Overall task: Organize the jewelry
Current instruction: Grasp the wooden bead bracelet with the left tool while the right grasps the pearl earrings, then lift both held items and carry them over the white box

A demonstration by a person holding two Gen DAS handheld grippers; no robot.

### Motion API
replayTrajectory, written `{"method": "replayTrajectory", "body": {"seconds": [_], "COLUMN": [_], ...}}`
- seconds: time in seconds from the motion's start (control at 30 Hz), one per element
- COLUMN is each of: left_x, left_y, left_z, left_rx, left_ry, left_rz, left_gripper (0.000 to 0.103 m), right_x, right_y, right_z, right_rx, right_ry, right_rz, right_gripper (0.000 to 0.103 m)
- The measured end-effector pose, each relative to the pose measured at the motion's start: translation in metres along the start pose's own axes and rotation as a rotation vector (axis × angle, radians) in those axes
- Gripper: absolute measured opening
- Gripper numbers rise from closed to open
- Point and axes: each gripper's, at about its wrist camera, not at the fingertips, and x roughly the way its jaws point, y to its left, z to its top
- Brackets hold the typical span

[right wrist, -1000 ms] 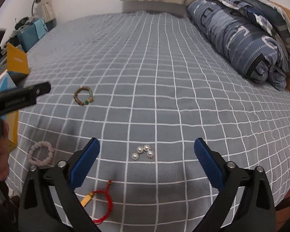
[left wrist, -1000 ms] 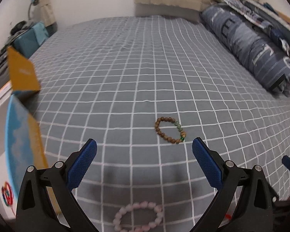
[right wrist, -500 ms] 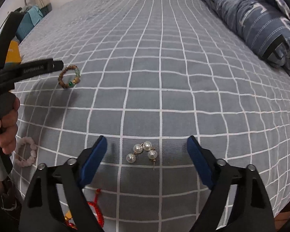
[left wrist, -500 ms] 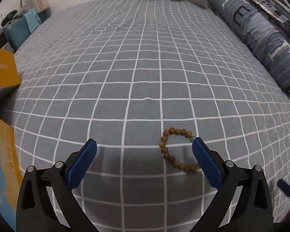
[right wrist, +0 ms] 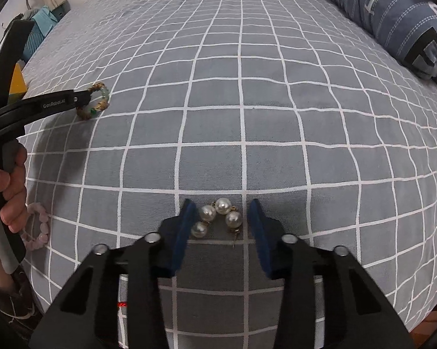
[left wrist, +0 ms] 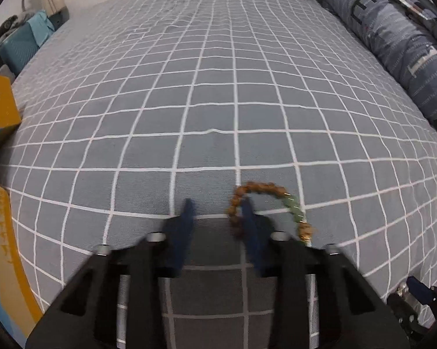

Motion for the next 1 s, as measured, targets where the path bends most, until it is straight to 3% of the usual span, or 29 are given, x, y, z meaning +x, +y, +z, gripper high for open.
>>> {"method": "replayTrajectory", "body": {"seconds": [0.1, 0.63, 1.0], "left_x": [-0.004, -0.022, -0.051], "left_y": [-0.005, 0.003, 0.004], "left_z": [-0.007, -0.004, -0.013], "left_rx": [0.008, -0.023, -0.017], "left_ry": [0.001, -0.02, -0.054], "left_rz": [-0.015, -0.043, -0.062], "left_gripper": [0.009, 0.009, 0.009], "right_x": [0.0, -0.011, -0.029], "right_y": [-0.001, 0.003, 0.003], "right_z": [0.0, -0.001, 0.001], "right_rx": [0.003, 0.009, 0.023], "right_ry": [0.005, -0.021, -0.088], "right_rz": [-0.017, 0.005, -0.011], "right_gripper": [0.011, 0.011, 0.011]}}
